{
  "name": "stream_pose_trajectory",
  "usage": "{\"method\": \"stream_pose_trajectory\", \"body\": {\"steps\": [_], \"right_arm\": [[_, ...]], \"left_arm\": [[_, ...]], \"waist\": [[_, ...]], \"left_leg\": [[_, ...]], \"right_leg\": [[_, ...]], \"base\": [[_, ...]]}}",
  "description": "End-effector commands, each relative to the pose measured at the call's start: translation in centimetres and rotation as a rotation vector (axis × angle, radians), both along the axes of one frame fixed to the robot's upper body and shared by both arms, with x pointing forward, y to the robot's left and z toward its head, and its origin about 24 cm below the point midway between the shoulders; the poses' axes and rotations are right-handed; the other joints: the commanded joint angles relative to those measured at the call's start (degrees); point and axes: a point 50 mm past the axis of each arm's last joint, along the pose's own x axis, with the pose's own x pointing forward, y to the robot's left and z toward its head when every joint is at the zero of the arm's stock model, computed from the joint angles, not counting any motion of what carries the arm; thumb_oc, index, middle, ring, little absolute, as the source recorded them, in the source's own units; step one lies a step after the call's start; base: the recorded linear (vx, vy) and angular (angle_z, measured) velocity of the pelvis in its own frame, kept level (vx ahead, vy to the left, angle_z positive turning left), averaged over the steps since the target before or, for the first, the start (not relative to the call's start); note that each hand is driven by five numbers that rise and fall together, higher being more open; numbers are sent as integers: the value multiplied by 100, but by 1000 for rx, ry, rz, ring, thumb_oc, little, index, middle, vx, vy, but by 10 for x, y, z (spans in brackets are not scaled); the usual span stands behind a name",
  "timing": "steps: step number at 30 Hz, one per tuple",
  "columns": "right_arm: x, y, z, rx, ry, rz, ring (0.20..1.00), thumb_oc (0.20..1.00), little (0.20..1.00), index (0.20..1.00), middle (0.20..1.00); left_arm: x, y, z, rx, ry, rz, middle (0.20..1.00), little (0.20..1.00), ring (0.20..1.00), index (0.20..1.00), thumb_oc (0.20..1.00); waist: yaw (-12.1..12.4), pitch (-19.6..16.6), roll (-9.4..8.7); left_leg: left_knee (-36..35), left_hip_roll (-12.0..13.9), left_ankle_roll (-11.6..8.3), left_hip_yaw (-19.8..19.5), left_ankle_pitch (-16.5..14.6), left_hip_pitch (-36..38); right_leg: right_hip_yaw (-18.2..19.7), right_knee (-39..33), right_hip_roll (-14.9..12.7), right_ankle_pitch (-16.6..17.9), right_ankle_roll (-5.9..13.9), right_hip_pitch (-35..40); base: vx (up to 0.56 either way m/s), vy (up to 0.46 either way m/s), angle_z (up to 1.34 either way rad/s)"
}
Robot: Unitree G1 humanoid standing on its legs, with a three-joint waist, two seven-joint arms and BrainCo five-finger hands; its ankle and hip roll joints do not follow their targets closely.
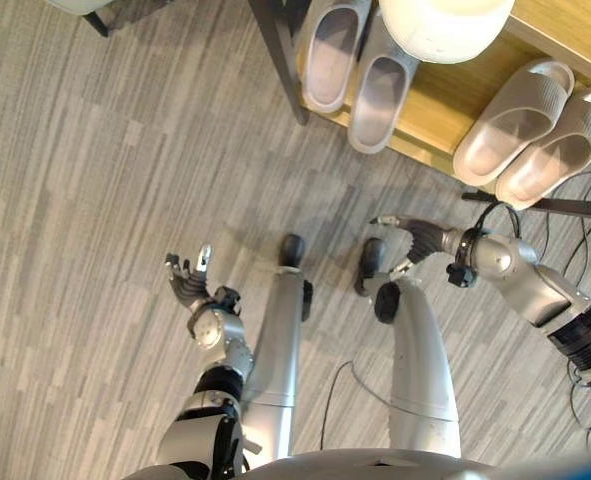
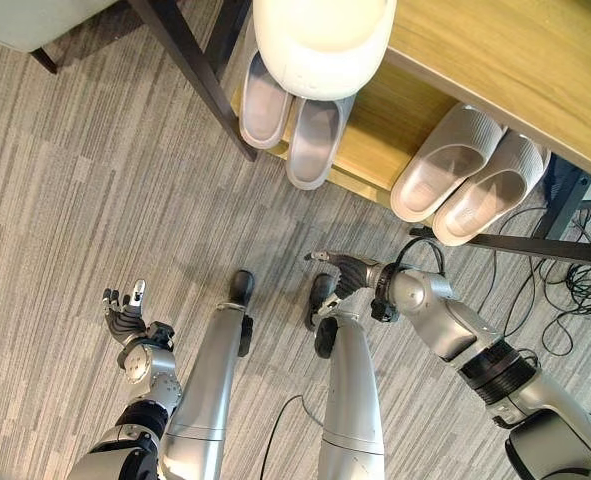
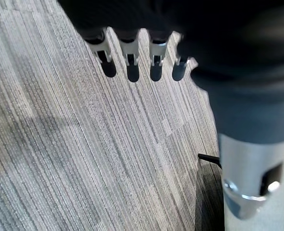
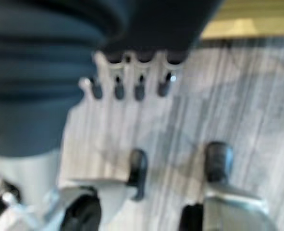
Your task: Arrange the slippers neatly on the shoe rack.
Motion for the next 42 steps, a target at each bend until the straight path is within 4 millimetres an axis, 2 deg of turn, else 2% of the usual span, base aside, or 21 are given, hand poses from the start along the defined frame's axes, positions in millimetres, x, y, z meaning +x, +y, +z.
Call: {"method": "stream_pose_trajectory", "body": {"steps": [1, 5, 6, 8, 17, 25, 26, 27, 29, 33, 42], "right_arm": [[-2, 21, 20, -18, -50, 119, 1000, 1000, 1000, 1000, 1000], [2, 20, 20, -50, -44, 118, 1000, 1000, 1000, 1000, 1000], [-8, 27, 30, -50, -50, 173, 1000, 1000, 1000, 1000, 1000], [-10, 25, 33, -77, -79, 174, 1000, 1000, 1000, 1000, 1000], [-6, 27, 44, -194, -96, 180, 1000, 1000, 1000, 1000, 1000], [-8, 12, 44, -294, -100, 151, 1000, 1000, 1000, 1000, 1000], [6, 4, 33, -282, -107, 85, 1000, 1000, 1000, 1000, 1000], [12, 8, 31, -257, -152, 81, 1000, 1000, 1000, 1000, 1000], [23, 21, 38, -232, -201, 95, 1000, 1000, 1000, 1000, 1000], [39, 22, 46, -216, -253, 40, 1000, 1000, 1000, 1000, 1000], [45, 30, 61, -158, -347, 46, 1000, 1000, 1000, 1000, 1000]], "left_arm": [[-2, 14, 4, 52, -11, 48, 1000, 1000, 1000, 1000, 1000], [0, 16, 6, 62, -14, 47, 1000, 1000, 1000, 1000, 1000], [-2, 19, 8, 62, -19, 68, 1000, 1000, 1000, 1000, 1000], [0, 22, 10, 69, -27, 74, 1000, 1000, 1000, 1000, 1000], [3, 20, 15, 69, -48, 81, 1000, 1000, 1000, 1000, 1000], [-1, 19, 14, 77, -54, 79, 1000, 1000, 1000, 1000, 1000], [2, 13, 14, 80, -48, 60, 1000, 1000, 1000, 1000, 1000], [1, 13, 14, 91, -50, 60, 1000, 1000, 1000, 1000, 1000], [-3, 9, 11, 87, -48, 57, 1000, 1000, 1000, 1000, 1000], [-2, 10, 14, 101, -67, 42, 1000, 1000, 1000, 1000, 1000], [-13, 17, 9, 139, -49, 55, 1000, 1000, 1000, 1000, 1000]], "waist": [[-130, 229, 33], [-115, 284, 22], [-147, 333, -4], [-144, 376, 0], [-136, 463, 22], [-112, 509, 44], [-80, 514, 59], [-50, 518, 66], [-20, 547, 72], [31, 646, 62], [78, 667, 31]], "left_leg": [[-472, -99, 337, 175, 429, 8], [-476, -112, 346, 174, 445, 8], [-494, -110, 352, 180, 453, 8], [-525, -114, 354, 171, 486, 8], [-662, -118, 359, 172, 573, 8], [-769, -115, 380, 192, 635, 8], [-794, -106, 374, 184, 658, 8], [-834, -109, 372, 174, 682, 8], [-908, -106, 362, 174, 731, 8], [-1080, -118, 372, 152, 860, 8], [-1177, -142, 395, 149, 923, 8]], "right_leg": [[131, 411, 311, -682, -109, 449], [134, 437, 302, -690, -113, 442], [140, 423, 300, -682, -111, 447], [151, 408, 297, -670, -107, 442], [141, 343, 281, -636, -86, 424], [132, 288, 260, -598, -72, 412], [126, 271, 256, -583, -62, 404], [127, 263, 248, -567, -58, 389], [132, 227, 247, -533, -46, 376], [144, 124, 240, -481, -9, 355], [136, 76, 192, -472, 19, 330]], "base": [[0, 0, 0], [0, 0, 0], [0, 0, 0], [0, 0, 0], [0, 0, 0], [0, 0, 0], [0, 0, 0], [0, 0, 0], [0, 0, 0], [-3, 3, 1], [0, 0, 0]]}}
